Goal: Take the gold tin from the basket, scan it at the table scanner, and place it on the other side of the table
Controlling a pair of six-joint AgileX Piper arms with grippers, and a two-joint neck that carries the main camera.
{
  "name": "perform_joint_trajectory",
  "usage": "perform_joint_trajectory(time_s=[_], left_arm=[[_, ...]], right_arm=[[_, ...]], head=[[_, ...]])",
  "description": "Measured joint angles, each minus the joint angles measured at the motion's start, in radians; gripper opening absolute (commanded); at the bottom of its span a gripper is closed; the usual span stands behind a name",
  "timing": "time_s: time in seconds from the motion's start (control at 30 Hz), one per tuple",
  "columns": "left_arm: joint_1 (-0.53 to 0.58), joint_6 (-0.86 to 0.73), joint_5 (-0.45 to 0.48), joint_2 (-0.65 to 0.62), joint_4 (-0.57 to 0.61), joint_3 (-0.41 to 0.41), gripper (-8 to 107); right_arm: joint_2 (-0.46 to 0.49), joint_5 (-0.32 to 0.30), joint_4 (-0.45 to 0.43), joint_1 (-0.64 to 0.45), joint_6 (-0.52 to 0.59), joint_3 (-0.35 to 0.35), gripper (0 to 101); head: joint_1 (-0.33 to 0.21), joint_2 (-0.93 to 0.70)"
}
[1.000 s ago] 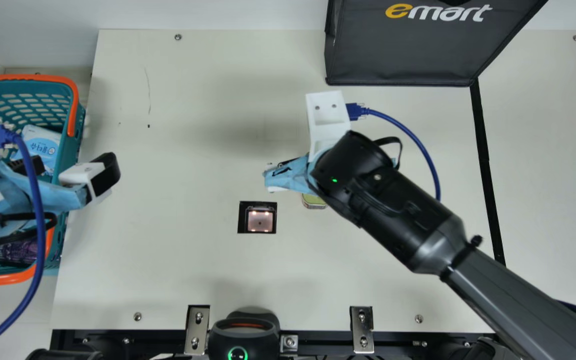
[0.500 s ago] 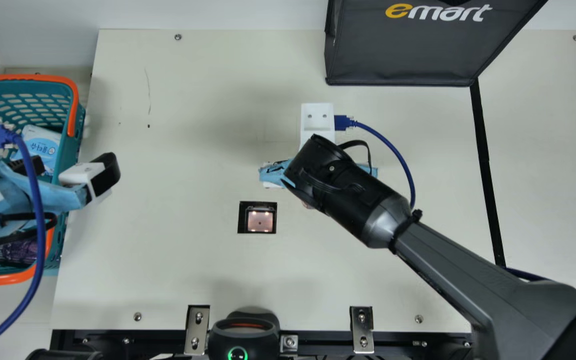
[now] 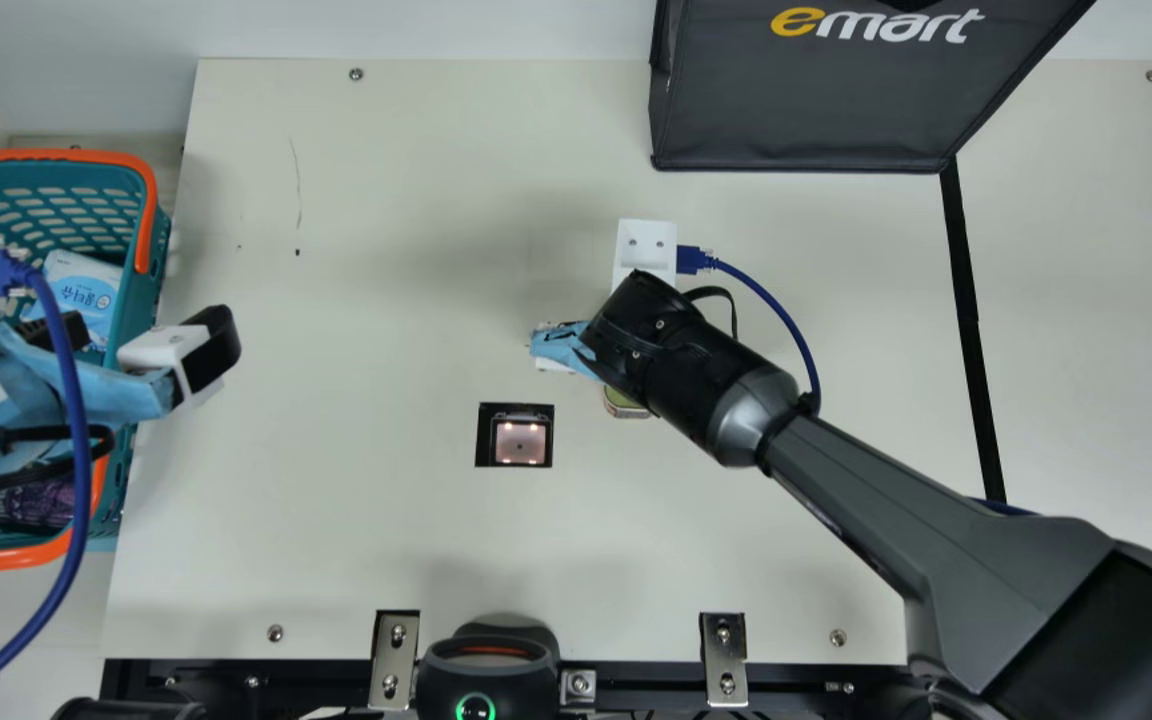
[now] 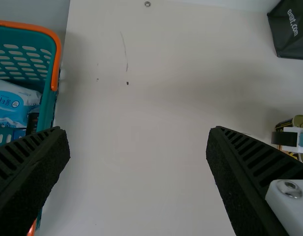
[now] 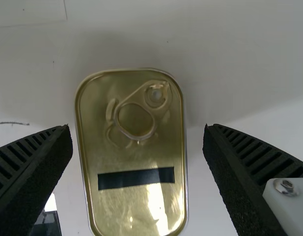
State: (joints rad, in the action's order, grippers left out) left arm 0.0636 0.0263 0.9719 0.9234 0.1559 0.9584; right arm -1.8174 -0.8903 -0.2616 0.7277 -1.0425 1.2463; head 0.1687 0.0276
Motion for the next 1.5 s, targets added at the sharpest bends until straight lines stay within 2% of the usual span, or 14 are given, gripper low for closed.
perform_joint_trajectory(time_s=[0.23,0.47,0.9,1.03,1.27,1.5], left_arm=[[0.0,0.0,0.0,0.0,0.0,0.0,90],[0.0,0.0,0.0,0.0,0.0,0.0,90],[0.0,0.0,0.0,0.0,0.0,0.0,90],[0.0,0.0,0.0,0.0,0.0,0.0,90],[0.0,0.0,0.0,0.0,0.0,0.0,90],[0.0,0.0,0.0,0.0,0.0,0.0,90]], right_arm=[[-0.007,0.027,0.019,-0.013,0.006,-0.006,48],[0.005,0.018,0.027,-0.014,0.008,-0.002,1],[0.07,-0.074,0.01,0.001,0.033,0.068,0],[0.087,-0.093,0.008,-0.002,0.036,0.074,0],[0.158,-0.08,-0.017,-0.048,0.064,0.03,0],[0.275,-0.035,-0.025,-0.147,0.148,-0.063,0]], head=[[-0.002,0.0],[0.0,0.0],[0.0,0.003],[0.0,0.075],[0.0,0.232],[-0.002,0.347]])
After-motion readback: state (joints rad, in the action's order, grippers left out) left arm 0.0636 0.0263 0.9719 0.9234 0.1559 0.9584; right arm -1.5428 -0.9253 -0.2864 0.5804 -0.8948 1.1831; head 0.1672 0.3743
